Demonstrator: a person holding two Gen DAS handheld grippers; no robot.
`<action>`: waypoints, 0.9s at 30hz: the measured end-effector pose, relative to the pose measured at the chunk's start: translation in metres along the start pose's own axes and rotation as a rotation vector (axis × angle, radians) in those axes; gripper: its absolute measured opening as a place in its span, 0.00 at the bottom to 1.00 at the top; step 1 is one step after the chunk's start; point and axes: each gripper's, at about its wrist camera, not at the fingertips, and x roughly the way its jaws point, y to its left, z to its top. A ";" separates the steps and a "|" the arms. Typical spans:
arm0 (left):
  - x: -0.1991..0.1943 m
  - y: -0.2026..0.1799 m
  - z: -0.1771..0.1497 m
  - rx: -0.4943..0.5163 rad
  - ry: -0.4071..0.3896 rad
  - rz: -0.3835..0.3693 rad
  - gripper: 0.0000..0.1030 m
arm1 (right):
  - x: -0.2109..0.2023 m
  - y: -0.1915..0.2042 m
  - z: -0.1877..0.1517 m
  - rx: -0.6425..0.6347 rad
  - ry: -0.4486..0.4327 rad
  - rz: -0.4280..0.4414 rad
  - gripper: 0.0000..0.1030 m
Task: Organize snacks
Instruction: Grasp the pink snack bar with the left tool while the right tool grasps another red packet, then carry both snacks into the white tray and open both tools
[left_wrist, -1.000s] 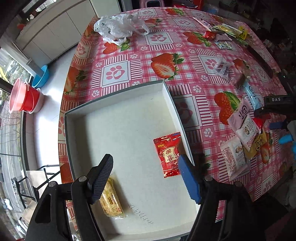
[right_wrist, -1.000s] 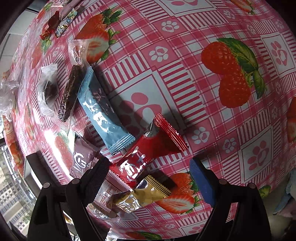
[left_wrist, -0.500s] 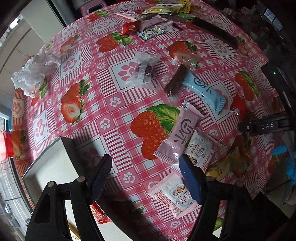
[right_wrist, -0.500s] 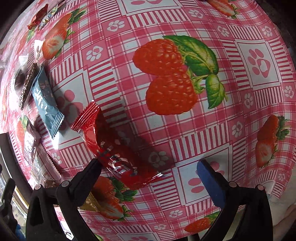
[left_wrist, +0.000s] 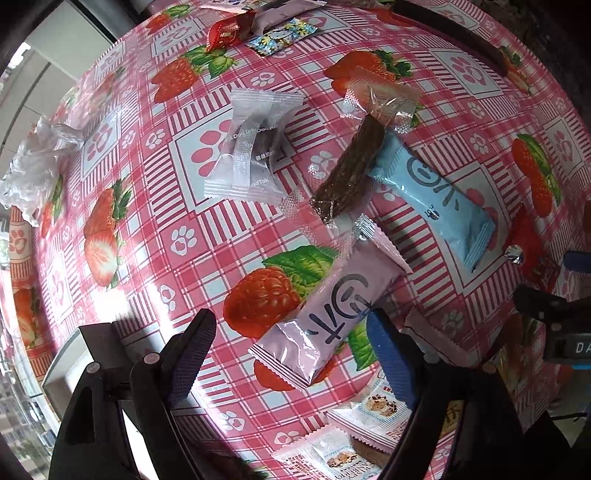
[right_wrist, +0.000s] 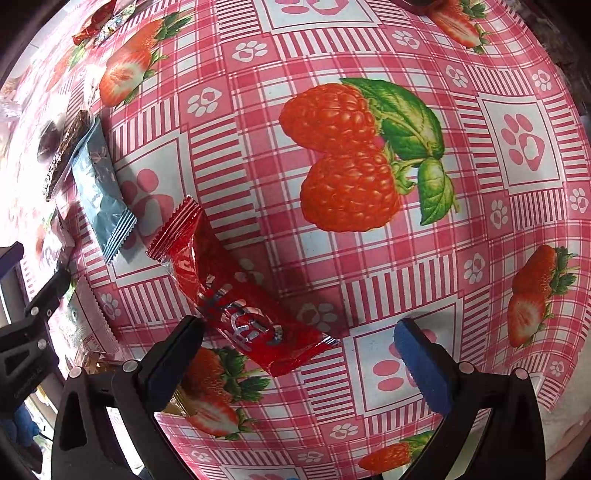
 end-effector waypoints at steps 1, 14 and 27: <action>0.001 0.001 0.000 -0.013 0.000 -0.011 0.84 | 0.000 0.001 0.000 -0.011 -0.005 -0.002 1.00; -0.001 -0.024 0.010 -0.057 0.017 -0.088 0.67 | -0.008 0.045 0.004 -0.225 -0.016 -0.036 0.98; -0.037 -0.027 -0.012 -0.118 -0.050 -0.216 0.24 | -0.044 0.084 0.003 -0.272 -0.020 0.088 0.20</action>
